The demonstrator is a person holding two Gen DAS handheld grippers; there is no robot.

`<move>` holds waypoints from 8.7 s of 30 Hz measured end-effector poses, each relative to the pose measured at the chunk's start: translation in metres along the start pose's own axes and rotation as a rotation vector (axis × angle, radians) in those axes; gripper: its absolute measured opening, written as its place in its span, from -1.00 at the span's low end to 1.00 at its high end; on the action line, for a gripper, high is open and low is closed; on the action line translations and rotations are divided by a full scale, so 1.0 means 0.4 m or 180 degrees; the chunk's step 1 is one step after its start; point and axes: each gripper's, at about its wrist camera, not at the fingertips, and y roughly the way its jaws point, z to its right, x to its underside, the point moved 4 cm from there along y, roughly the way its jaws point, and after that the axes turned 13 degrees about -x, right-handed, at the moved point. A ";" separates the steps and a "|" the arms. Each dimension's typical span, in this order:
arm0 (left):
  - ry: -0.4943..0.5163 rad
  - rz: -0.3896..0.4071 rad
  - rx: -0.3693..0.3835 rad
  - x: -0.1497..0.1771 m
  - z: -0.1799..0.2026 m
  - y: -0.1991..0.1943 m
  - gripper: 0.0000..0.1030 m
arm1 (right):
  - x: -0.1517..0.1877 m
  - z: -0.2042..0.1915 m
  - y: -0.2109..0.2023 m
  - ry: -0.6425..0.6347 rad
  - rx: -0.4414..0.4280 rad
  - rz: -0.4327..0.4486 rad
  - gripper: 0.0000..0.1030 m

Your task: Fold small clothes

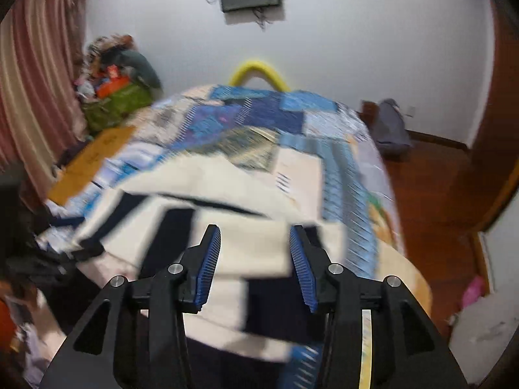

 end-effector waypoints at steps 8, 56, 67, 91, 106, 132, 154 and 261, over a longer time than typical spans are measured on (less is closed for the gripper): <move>0.0664 -0.0141 -0.0105 -0.060 0.228 0.105 0.62 | 0.136 0.124 0.021 0.0330 0.0067 -0.0272 -0.19; -0.0720 0.0121 -0.0087 -0.026 -0.318 0.051 -0.86 | 0.143 0.084 0.089 0.0410 0.0047 -0.0387 -0.19; -0.0824 -0.0491 -0.0152 0.103 -0.395 0.213 -0.46 | 0.127 0.030 0.152 0.0259 -0.0090 -0.0464 -0.07; -0.0971 -0.0672 -0.0207 0.367 -0.455 -0.003 0.09 | 0.246 0.005 0.003 0.0336 -0.0119 -0.0638 0.19; -0.0937 -0.0744 0.0335 0.468 -0.352 -0.109 -0.57 | 0.387 -0.047 -0.022 0.0698 -0.0711 -0.0832 -0.25; -0.1252 -0.0542 -0.0035 0.062 -0.467 0.089 -0.80 | 0.027 0.018 0.129 0.0587 -0.0665 -0.0362 -0.67; -0.0553 -0.0445 -0.0111 0.102 -0.405 0.097 0.10 | 0.009 0.129 -0.003 0.0360 -0.0113 -0.0119 -0.08; -0.0899 -0.0595 -0.0556 0.290 -0.485 0.091 0.21 | 0.182 0.098 0.078 0.0300 -0.0234 -0.0611 -0.81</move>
